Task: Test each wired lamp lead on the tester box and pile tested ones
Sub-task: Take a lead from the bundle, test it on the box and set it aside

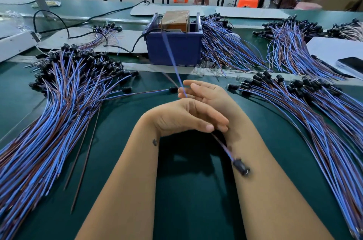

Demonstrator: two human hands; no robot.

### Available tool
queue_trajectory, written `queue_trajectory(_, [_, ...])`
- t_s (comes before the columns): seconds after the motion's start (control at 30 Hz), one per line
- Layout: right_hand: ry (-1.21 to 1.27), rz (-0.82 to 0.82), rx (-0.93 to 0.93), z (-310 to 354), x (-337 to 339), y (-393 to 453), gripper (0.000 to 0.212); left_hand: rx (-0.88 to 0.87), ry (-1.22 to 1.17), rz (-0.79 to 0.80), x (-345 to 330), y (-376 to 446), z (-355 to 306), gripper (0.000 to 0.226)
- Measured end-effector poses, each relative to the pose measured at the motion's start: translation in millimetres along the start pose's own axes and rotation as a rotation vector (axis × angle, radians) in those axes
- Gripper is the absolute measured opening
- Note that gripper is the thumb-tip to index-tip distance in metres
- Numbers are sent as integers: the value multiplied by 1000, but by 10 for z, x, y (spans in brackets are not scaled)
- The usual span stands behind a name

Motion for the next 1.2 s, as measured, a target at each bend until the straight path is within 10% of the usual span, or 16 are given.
queue_trajectory(0.27, [-20, -129, 122, -11, 73, 31, 13, -142, -134, -190, 182, -99, -71, 28])
queue_trajectory(0.5, [6, -265, 187, -32, 38, 66, 20, -247, 53, -1018, 400, 13, -31, 12])
queue_trajectory(1.2, [-326, -430, 194, -96, -99, 92, 6, -366, 211, -1034, 283, 101, 39, 15])
Point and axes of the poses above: each hand's wrist, its own y-axis towards the middle knuckle, its own x-axis out of the back of the hand, z = x × y, the point moved 2 cm from there along y, towards the middle knuckle, and after that the axes turned 12 degrees about -y, right-handed, at the moved point
